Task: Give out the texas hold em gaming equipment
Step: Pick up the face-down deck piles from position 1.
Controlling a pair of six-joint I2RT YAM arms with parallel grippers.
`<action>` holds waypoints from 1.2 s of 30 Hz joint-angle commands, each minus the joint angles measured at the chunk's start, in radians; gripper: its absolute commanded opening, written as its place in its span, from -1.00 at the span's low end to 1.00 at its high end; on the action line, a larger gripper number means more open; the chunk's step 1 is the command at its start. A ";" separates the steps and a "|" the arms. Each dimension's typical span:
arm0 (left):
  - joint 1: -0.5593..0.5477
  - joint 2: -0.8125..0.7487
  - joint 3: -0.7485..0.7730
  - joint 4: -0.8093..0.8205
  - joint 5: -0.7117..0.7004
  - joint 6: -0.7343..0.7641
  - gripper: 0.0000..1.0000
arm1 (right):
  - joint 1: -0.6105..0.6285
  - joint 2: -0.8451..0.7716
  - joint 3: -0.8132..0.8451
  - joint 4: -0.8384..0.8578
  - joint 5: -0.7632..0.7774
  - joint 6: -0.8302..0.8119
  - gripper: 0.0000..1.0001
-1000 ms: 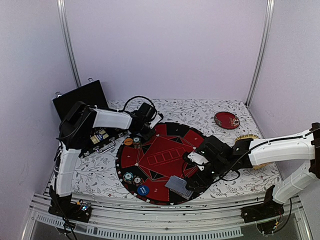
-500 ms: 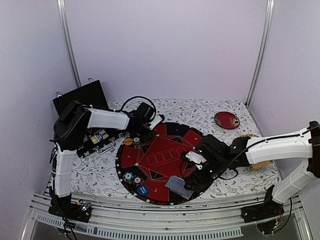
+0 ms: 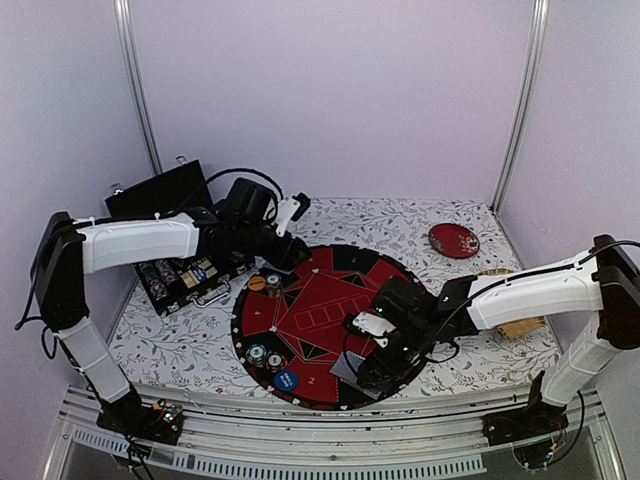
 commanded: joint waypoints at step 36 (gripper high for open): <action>-0.160 -0.058 -0.215 0.012 0.166 -0.247 0.34 | 0.142 0.236 0.060 -0.126 0.155 0.043 0.41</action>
